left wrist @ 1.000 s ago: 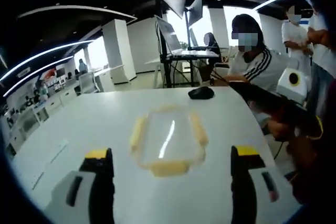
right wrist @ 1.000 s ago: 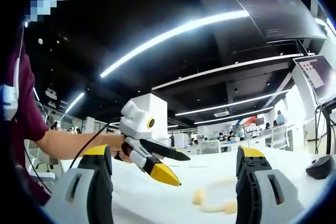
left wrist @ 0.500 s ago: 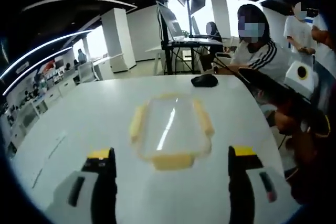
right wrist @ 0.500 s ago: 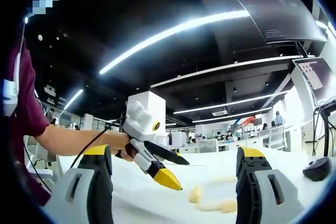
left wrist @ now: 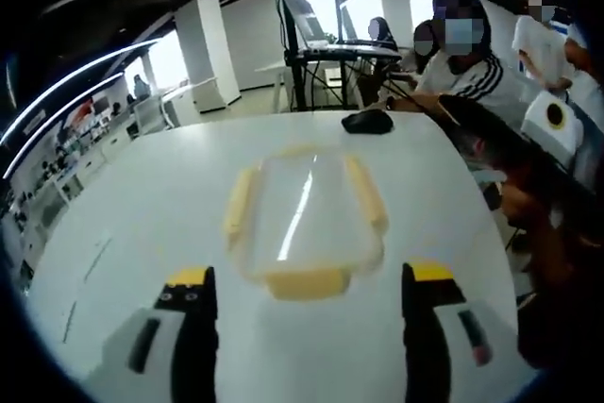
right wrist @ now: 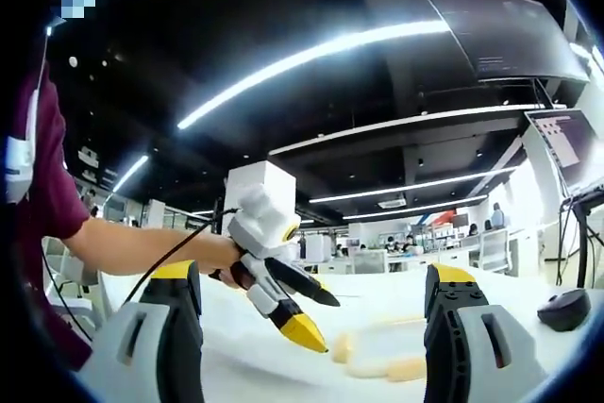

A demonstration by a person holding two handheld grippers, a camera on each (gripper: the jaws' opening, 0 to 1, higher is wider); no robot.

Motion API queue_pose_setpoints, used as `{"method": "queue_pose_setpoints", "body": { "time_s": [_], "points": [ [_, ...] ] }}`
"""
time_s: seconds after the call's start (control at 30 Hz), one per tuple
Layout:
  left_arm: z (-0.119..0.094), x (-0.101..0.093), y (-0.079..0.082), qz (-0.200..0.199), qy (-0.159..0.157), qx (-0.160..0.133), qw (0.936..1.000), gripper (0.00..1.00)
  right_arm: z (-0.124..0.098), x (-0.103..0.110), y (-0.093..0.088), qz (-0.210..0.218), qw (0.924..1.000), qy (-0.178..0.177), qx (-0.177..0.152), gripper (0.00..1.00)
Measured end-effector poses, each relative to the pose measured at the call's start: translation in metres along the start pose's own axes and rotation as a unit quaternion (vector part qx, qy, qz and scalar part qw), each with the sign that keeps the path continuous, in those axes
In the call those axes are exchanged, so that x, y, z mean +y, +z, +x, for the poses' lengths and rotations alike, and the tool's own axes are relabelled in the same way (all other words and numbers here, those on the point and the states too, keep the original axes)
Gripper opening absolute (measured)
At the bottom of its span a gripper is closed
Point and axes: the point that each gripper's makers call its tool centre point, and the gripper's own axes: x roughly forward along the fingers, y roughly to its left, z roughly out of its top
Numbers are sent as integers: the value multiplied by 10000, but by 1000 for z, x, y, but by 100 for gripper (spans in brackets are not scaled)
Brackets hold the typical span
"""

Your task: Snap each plastic latch of the storage box into its locked position after aligning the lid with the box until every specified latch is closed and the lid sits flush.

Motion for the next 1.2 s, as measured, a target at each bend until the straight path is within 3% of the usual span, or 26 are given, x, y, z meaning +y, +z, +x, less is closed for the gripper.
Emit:
{"method": "queue_pose_setpoints", "body": {
  "time_s": [0.17, 0.37, 0.6, 0.73, 1.2],
  "points": [
    [6, -3, -8, 268, -70, 313, 9991, 77, 3, 3, -4, -88, 9999, 58, 88, 100],
    [9, -2, -9, 26, -124, 441, 9989, 66, 4, 5, -7, -166, 9997, 82, 174, 100],
    [16, -2, -15, 55, -87, 646, 9979, 64, 2, 2, -7, -149, 9997, 50, 168, 100],
    [19, -2, -16, -6, -35, 734, 9973, 56, 2, 1, -8, -167, 9997, 38, 190, 100],
    [28, 5, -26, -167, -93, 964, 9952, 55, 3, 3, -9, -190, 9996, 87, 213, 100]
  ]
}}
